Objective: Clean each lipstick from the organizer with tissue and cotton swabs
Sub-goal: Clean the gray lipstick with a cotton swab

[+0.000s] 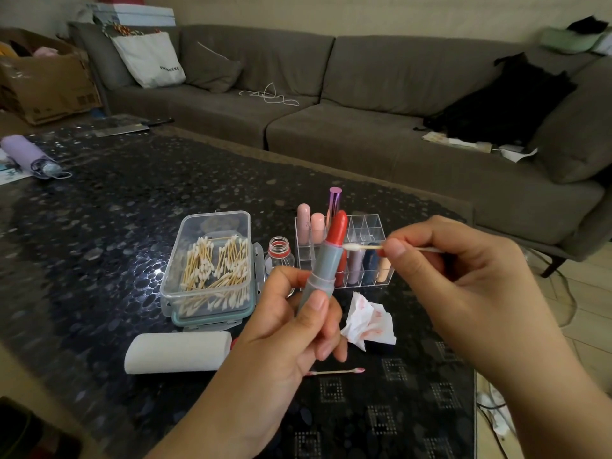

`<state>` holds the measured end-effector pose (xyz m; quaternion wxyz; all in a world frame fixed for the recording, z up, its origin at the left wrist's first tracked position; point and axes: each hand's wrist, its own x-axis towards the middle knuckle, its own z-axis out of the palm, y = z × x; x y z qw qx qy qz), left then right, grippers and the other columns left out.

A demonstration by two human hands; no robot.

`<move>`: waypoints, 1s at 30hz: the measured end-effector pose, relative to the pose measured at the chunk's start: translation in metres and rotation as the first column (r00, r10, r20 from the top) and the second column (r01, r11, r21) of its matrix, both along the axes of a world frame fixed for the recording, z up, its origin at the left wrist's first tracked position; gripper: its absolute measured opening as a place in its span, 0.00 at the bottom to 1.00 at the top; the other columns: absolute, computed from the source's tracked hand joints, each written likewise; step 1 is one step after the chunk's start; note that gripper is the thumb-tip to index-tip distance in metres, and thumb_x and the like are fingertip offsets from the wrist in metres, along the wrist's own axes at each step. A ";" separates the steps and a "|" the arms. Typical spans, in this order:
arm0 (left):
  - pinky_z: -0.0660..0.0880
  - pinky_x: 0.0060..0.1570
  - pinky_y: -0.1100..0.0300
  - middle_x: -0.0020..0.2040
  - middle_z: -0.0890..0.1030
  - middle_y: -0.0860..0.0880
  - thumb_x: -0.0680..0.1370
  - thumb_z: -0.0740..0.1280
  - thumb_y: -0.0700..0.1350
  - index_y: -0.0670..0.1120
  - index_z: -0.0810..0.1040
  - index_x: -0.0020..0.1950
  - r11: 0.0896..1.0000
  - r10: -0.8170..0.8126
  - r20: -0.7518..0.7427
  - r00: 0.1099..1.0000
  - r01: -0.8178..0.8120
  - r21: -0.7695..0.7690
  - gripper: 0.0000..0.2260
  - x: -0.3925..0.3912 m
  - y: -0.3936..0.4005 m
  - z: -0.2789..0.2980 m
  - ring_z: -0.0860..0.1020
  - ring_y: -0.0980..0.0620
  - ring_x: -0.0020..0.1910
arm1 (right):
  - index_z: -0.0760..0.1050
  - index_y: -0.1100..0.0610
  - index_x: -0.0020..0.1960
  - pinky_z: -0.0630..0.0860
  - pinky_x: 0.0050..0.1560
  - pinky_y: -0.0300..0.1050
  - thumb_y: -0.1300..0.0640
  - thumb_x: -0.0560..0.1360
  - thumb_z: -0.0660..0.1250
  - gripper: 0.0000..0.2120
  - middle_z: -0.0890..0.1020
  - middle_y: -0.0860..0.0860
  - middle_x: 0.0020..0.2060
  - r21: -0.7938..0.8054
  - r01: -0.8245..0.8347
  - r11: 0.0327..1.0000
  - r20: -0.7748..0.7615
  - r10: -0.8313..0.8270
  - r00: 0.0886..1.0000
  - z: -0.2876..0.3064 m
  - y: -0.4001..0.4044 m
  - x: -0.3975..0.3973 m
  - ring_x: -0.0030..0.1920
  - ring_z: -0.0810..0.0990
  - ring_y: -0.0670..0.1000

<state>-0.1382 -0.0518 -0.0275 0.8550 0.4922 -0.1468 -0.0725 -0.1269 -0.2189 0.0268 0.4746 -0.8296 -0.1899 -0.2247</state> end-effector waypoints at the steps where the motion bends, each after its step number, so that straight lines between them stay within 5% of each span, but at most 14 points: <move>1: 0.74 0.37 0.60 0.32 0.73 0.49 0.72 0.69 0.48 0.52 0.79 0.42 1.000 0.008 -0.002 1.000 -0.008 0.004 0.01 0.000 0.000 0.001 0.68 0.54 0.29 | 0.79 0.46 0.38 0.66 0.30 0.27 0.48 0.73 0.68 0.06 0.74 0.39 0.28 0.006 -0.002 1.000 -0.001 0.002 1.000 0.000 0.000 0.000 0.29 0.71 0.42; 13: 0.75 0.39 0.59 0.33 0.73 0.49 0.73 0.61 0.50 0.48 0.82 0.48 0.998 0.050 -0.041 0.998 -0.049 0.025 0.12 0.000 -0.003 -0.001 0.72 0.55 0.30 | 0.79 0.48 0.37 0.64 0.29 0.26 0.49 0.73 0.70 0.07 0.72 0.39 0.25 0.028 0.010 1.000 -0.010 -0.010 1.000 0.000 0.001 0.001 0.26 0.69 0.41; 18: 0.74 0.38 0.58 0.34 0.72 0.48 0.74 0.62 0.50 0.48 0.82 0.49 1.000 0.005 -0.043 0.999 -0.005 -0.015 0.12 0.002 -0.001 -0.004 0.69 0.55 0.30 | 0.79 0.47 0.38 0.64 0.30 0.27 0.51 0.71 0.67 0.05 0.73 0.40 0.28 0.022 -0.005 1.000 -0.002 0.005 1.000 0.000 0.001 0.000 0.28 0.70 0.42; 22: 0.74 0.38 0.57 0.33 0.73 0.50 0.67 0.74 0.55 0.55 0.81 0.46 1.000 -0.011 -0.011 1.000 0.011 0.009 0.11 0.005 -0.001 -0.004 0.70 0.56 0.29 | 0.80 0.47 0.38 0.65 0.30 0.28 0.50 0.71 0.67 0.05 0.73 0.43 0.29 0.007 0.004 1.000 0.002 -0.004 1.000 -0.001 0.001 0.000 0.29 0.70 0.42; 25: 0.70 0.46 0.50 0.32 0.72 0.53 0.67 0.71 0.53 0.61 0.77 0.45 0.991 0.038 0.009 0.999 -0.039 0.127 0.09 0.003 0.001 -0.007 0.73 0.57 0.29 | 0.79 0.47 0.37 0.65 0.31 0.27 0.51 0.71 0.67 0.05 0.72 0.41 0.28 -0.005 0.010 1.000 0.012 -0.010 1.000 -0.001 0.001 0.001 0.28 0.70 0.42; 30: 0.69 0.44 0.51 0.31 0.70 0.51 0.69 0.68 0.52 0.59 0.77 0.46 0.990 0.025 0.038 0.999 -0.030 0.137 0.07 0.001 0.000 -0.006 0.73 0.57 0.29 | 0.79 0.47 0.38 0.65 0.30 0.27 0.50 0.71 0.66 0.05 0.73 0.41 0.28 -0.005 0.006 1.000 0.004 -0.006 1.000 -0.002 0.001 0.002 0.29 0.70 0.42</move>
